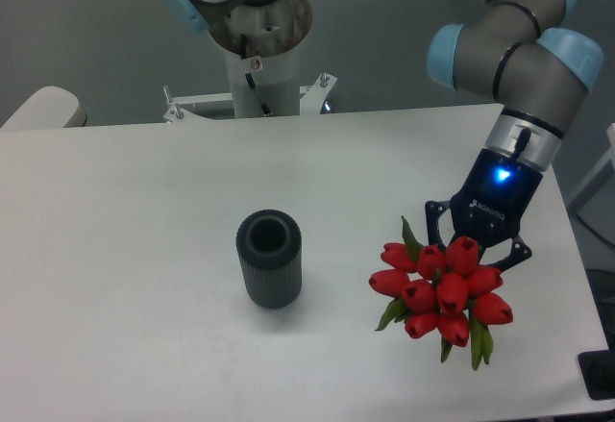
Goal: Insert the flowers into the vase
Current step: 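Carry the red tulip bunch with the gripper toward the grey vase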
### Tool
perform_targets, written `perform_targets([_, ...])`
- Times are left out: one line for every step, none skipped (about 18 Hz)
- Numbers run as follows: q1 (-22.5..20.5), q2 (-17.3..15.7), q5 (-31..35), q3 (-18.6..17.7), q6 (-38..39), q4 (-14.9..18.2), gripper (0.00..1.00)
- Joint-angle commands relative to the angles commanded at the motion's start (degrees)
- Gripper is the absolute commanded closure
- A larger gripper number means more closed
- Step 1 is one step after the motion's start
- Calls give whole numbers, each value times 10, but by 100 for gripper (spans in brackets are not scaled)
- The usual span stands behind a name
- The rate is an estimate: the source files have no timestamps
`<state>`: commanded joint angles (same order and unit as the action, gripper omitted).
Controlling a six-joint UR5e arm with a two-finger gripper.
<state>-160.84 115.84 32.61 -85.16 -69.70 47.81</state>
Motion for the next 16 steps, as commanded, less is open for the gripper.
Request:
perform_targets([2,-2,-1,-1,0,0,90])
perform_targets([2,-4,-3,-2,0,0,90])
perform_targets([3,-4,-4,-1,1,0,90])
perform_targets([3,-5,-4,-1,5,0,90])
perform_targets([5,-9,-4,-1,13,0,90])
perform_targets([10,-11,-5,-2,16,0,90])
perform_targets([11,-14,-6,-3,21,0,90])
perform_targets([11,-18,-9,-4,31,0,90])
perform_targets([15,-21,-11,-4,45,0,90])
perform_targets([19,-25,-12,-4,60,0,90])
perform_targets([22,-29,-13,-4,75,-1,90])
perform_targets([25,-31,-13,-4,88,-1,90])
perform_targets([29,-32,-14,-4,99,-2,90])
perform_targets([30,-35,-15,-4,105,-2,90])
perform_targets([31,-38,-15,-4,108,-2,90])
perform_targets([34,-39,-17,-4,108,-2,90])
